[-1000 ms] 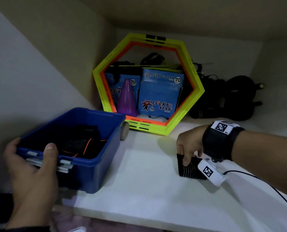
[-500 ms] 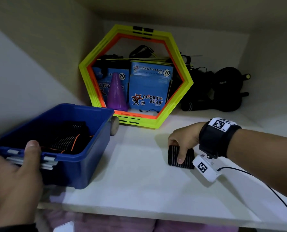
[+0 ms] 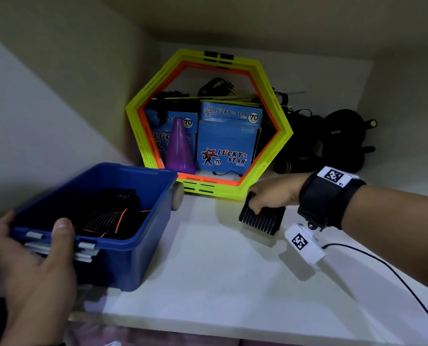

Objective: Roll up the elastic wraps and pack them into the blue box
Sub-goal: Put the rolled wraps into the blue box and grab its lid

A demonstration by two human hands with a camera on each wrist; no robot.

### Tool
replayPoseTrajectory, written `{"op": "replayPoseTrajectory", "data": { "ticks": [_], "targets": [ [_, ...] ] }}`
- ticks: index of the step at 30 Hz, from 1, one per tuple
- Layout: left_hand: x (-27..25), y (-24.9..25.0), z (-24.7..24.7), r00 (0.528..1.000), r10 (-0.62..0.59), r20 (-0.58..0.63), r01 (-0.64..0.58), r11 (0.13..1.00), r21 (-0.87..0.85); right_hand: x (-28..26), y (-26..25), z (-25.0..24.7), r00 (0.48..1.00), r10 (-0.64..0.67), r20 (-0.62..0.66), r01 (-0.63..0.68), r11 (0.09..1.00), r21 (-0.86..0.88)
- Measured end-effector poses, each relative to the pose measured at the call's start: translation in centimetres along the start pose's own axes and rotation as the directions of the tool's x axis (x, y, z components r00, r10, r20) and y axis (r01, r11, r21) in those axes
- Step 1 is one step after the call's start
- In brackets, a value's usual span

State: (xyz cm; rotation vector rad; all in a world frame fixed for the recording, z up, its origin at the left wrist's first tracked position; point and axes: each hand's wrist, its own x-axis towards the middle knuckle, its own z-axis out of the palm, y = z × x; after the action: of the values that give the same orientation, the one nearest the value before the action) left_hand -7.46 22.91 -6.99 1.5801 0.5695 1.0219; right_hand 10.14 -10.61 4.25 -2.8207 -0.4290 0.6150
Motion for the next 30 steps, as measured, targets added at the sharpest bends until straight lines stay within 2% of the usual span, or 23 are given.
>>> {"op": "replayPoseTrajectory", "data": {
  "ticks": [3,5,8,12,15,17,20,23,25,30],
  "targets": [
    [-0.7,1.0,0.3,0.996,0.085,0.005,-0.085,0.995,-0.055,-0.2,-3.7,-2.5,0.988,-0.101,-0.113,0.106,0.993,0.043],
    [-0.6,1.3,0.3,0.997,0.075,0.008,-0.074,0.995,-0.06,-0.5,-6.7,-3.9,0.968,-0.186,-0.168,0.198,0.979,0.057],
    [0.0,0.9,0.2,0.998,0.057,-0.01,-0.057,0.996,-0.069,-0.5,-11.4,-5.5,0.907,-0.339,-0.248,0.355,0.934,0.022],
    [0.4,0.2,0.1,0.998,0.062,0.009,-0.062,0.995,-0.075,1.1,-17.8,-6.3,0.85,-0.486,-0.205,0.508,0.859,0.071],
    [0.5,-0.2,0.2,0.998,0.056,0.03,-0.054,0.996,-0.068,3.2,-22.2,-6.1,0.83,-0.522,-0.197,0.527,0.849,-0.027],
    [0.6,-0.2,0.2,0.998,0.061,0.029,-0.058,0.995,-0.087,4.9,-24.5,-5.9,0.854,-0.505,-0.127,0.494,0.862,-0.111],
    [0.6,0.0,0.2,0.997,0.08,-0.005,-0.08,0.995,-0.067,7.4,-27.2,-5.2,0.907,-0.421,0.002,0.39,0.839,-0.378],
    [0.4,0.3,0.3,0.996,0.085,-0.039,-0.086,0.996,-0.03,9.5,-29.0,-4.0,0.937,-0.33,0.112,0.327,0.723,-0.609],
    [0.4,0.5,0.3,0.998,0.048,-0.029,-0.049,0.998,-0.032,10.7,-29.6,-2.9,0.956,-0.256,0.144,0.279,0.635,-0.72],
    [0.0,1.2,0.0,0.999,-0.009,-0.031,0.008,0.999,-0.038,13.2,-30.4,0.2,0.98,-0.086,0.18,0.2,0.409,-0.89]
  ]
}}
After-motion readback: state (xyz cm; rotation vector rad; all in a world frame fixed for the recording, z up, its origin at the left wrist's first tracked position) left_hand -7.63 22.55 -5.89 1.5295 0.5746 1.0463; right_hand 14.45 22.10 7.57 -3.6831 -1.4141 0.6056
